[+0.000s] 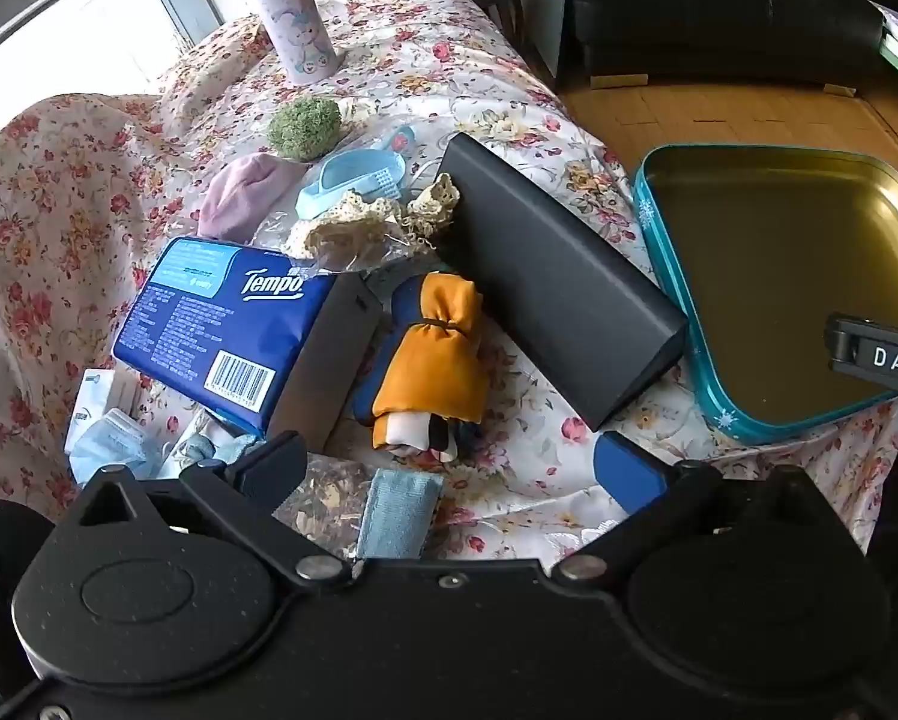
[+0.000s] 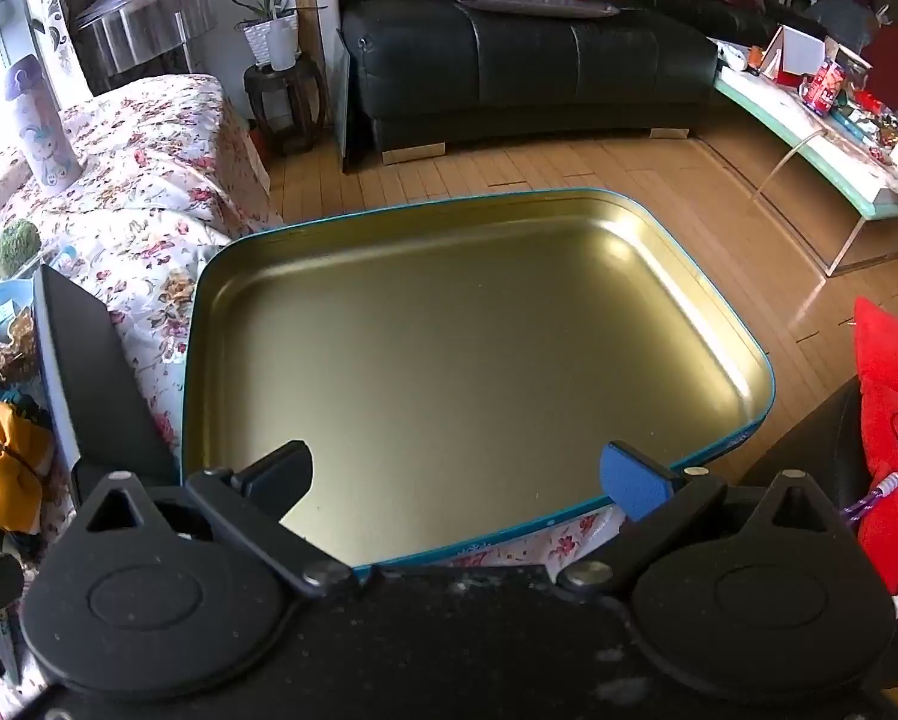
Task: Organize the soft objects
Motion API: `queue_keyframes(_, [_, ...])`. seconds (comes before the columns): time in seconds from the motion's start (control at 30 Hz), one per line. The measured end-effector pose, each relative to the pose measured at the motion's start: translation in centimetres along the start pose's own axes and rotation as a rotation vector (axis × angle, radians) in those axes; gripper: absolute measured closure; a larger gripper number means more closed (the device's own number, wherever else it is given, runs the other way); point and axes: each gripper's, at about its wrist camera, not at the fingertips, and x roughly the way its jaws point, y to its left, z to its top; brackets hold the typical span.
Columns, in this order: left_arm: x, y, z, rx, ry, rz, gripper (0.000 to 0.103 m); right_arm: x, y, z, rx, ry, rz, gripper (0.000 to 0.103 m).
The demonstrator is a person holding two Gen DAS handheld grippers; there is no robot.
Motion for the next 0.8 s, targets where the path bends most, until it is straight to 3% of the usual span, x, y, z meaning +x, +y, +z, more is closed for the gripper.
queue_keyframes(0.8, [0.06,-0.02,-0.03,0.007,0.003,0.000,0.004,0.28,0.65,0.23,-0.011,0.011,-0.011,0.000])
